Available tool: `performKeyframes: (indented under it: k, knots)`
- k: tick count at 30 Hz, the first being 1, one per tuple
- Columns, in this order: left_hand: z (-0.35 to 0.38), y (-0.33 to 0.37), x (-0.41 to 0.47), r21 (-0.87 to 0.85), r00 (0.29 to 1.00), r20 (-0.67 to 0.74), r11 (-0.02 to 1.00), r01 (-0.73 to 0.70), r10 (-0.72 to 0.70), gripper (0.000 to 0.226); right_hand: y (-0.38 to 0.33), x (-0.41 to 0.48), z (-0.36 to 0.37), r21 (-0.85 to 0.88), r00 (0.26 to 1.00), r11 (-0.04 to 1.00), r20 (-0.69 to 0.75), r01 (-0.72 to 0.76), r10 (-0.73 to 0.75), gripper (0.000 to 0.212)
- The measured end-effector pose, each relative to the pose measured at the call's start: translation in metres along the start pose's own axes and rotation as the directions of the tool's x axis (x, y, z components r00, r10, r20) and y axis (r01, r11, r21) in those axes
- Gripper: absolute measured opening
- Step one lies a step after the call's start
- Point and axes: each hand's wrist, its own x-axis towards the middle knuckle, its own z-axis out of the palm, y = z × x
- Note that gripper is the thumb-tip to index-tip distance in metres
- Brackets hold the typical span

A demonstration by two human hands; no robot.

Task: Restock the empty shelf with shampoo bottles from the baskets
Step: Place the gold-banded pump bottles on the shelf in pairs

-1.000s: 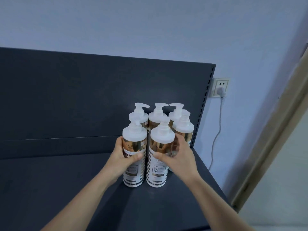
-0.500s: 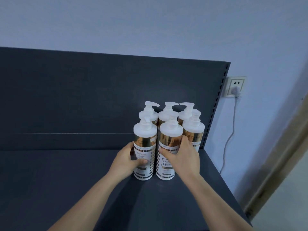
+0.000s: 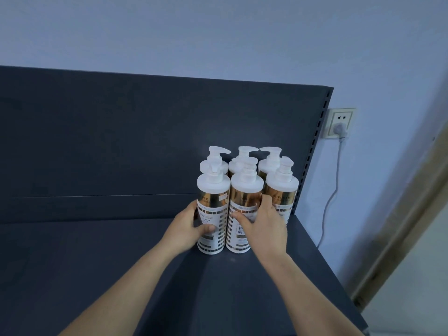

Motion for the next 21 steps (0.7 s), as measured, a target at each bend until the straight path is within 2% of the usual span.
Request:
performKeyframes:
  k: [7, 14, 21]
  knots:
    - [0.001, -0.001, 0.000, 0.002, 0.999, 0.014, 0.999, -0.033, 0.033, 0.052, -0.001, -0.004, 0.005, -0.009, 0.997, 1.000, -0.073, -0.010, 0.009, 0.059]
    - [0.003, -0.007, 0.001, 0.008, 0.996, 0.039, 0.997, -0.078, 0.077, 0.064, -0.004, -0.008, 0.008, -0.006, 0.993, 0.999, -0.108, -0.045, 0.044, 0.056]
    - [0.011, 0.004, -0.014, 0.179, 0.995, 0.002, 0.979, -0.102, 0.103, 0.053, -0.001, -0.032, -0.016, -0.070, 0.997, 0.998, -0.076, -0.009, 0.004, 0.061]
